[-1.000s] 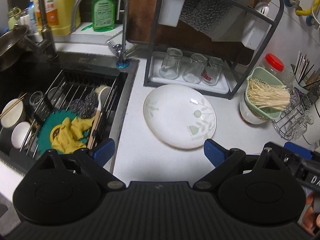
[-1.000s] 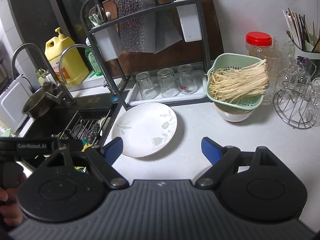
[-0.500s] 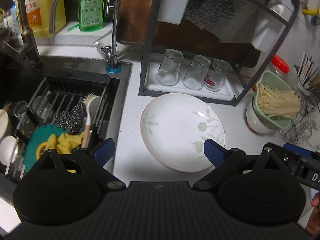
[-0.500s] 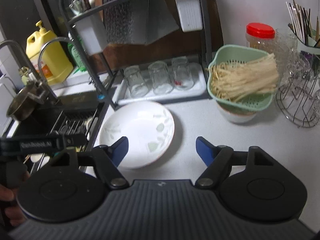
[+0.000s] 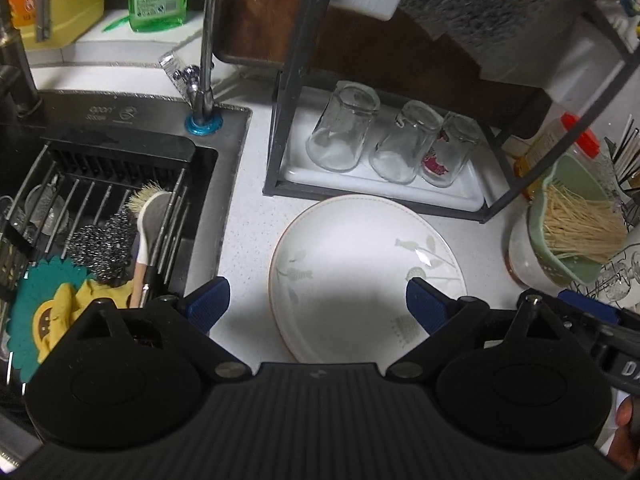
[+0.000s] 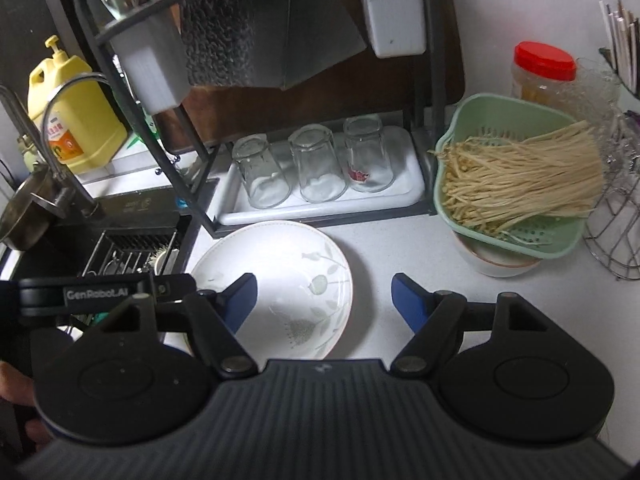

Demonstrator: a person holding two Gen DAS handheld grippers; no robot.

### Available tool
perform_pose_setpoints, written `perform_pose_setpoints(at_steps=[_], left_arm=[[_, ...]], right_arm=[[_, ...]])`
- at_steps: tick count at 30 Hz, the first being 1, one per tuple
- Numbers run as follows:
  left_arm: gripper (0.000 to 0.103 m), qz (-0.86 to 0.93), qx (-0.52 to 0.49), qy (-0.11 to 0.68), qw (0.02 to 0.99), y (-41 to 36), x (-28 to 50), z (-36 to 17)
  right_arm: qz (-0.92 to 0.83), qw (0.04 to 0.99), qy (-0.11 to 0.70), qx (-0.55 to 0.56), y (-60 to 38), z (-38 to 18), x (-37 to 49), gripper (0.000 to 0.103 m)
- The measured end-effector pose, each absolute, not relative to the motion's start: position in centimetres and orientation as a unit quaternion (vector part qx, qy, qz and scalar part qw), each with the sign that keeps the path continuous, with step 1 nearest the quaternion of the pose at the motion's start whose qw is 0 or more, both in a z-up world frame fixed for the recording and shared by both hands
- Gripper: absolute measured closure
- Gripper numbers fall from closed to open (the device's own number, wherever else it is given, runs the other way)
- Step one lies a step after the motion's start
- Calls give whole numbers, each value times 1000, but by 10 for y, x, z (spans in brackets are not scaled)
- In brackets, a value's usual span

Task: Organize plates and bowls

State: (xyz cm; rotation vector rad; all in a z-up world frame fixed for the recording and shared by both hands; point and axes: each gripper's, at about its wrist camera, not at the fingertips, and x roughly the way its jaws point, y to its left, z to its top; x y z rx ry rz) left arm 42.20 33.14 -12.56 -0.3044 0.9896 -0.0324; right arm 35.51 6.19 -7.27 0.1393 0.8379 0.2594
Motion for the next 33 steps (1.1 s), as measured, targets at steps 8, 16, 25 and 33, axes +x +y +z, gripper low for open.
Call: perform_pose_setpoints(at_steps=[8, 16, 25, 33], left_arm=[[23, -32, -153, 500, 852, 332, 448, -152], [48, -28, -167, 519, 838, 341, 465, -175], [70, -40, -177, 533, 826, 355, 478, -191], [73, -56, -175, 531, 827, 356, 482, -197]], right_arm=[[105, 878, 460, 83, 65, -105, 386, 52], [92, 864, 488, 82, 72, -127, 409, 65], [92, 856, 504, 69, 81, -142, 425, 84], [89, 854, 509, 65, 88, -151, 437, 85]])
